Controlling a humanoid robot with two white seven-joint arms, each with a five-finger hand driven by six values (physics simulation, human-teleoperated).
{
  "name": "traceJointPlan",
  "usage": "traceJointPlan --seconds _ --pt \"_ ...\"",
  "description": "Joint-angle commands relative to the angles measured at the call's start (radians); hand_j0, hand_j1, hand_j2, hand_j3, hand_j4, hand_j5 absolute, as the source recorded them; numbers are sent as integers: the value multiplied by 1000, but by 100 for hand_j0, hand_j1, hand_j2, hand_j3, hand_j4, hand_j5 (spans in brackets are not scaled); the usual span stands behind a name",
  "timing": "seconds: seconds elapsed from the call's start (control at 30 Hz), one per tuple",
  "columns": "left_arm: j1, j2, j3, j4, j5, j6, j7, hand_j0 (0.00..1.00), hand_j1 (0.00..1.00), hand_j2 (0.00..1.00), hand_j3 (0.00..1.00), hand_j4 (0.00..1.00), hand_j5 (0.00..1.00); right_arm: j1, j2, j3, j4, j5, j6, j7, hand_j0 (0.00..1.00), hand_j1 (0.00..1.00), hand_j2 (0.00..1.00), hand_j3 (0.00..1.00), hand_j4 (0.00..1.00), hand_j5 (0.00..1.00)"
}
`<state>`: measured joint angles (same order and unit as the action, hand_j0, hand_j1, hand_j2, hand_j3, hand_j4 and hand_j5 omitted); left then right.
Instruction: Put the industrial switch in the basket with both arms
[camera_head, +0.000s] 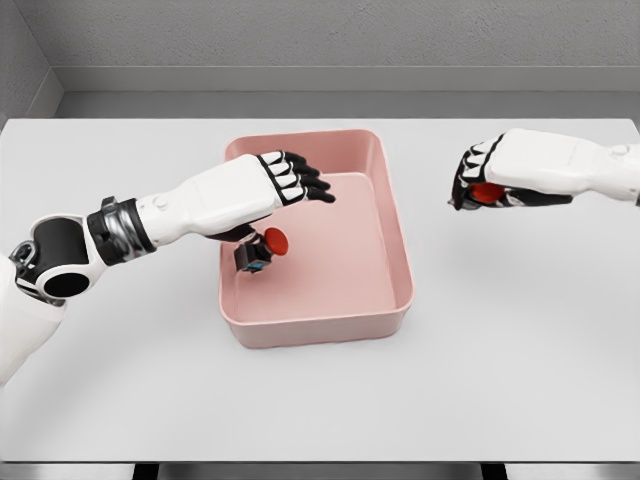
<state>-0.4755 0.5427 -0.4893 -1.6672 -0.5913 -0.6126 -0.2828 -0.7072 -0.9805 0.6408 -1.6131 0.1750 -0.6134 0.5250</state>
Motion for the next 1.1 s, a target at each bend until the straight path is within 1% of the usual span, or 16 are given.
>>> traceJointPlan --seconds 0.0,0.27,0.63,0.67,0.7,0.77,0.8,0.93,1.03,1.07 --pt "0 0 0 0 8 2 4 100 100 100 100 100 100 -2 2 0 -13 -8 3 0 48 48 48 48 48 48" --pt "0 2 0 -3 10 2 4 100 100 100 100 100 100 -29 16 0 -31 -9 3 6 48 48 48 48 48 48" --pt "5 8 0 -3 8 2 4 100 100 100 100 100 100 -64 65 10 -36 -11 3 15 48 48 48 48 48 48" --pt "9 11 2 -6 10 2 2 100 100 100 100 100 100 -71 66 10 -36 -11 3 15 48 48 48 48 48 48" --pt "14 16 6 -28 10 2 -1 100 100 100 100 100 100 -71 68 11 -36 -11 3 15 48 48 48 48 48 48" --pt "17 69 12 -46 16 2 -1 100 100 100 100 100 100 -74 77 16 -36 -11 3 15 48 48 48 48 48 48" --pt "23 71 29 -48 16 2 -3 100 100 100 100 100 100 -78 80 17 -36 -11 3 13 48 48 48 48 48 48" --pt "34 72 37 -59 18 2 1 100 100 100 100 100 100 -100 97 33 -36 -11 3 15 48 48 48 48 48 48" --pt "32 74 49 -62 21 2 4 100 100 100 100 100 100 -123 134 59 -36 -11 3 15 48 48 48 48 48 48" --pt "32 91 49 -62 21 2 -3 100 100 100 100 100 100 -136 146 72 -36 -11 3 13 48 48 48 48 48 48"
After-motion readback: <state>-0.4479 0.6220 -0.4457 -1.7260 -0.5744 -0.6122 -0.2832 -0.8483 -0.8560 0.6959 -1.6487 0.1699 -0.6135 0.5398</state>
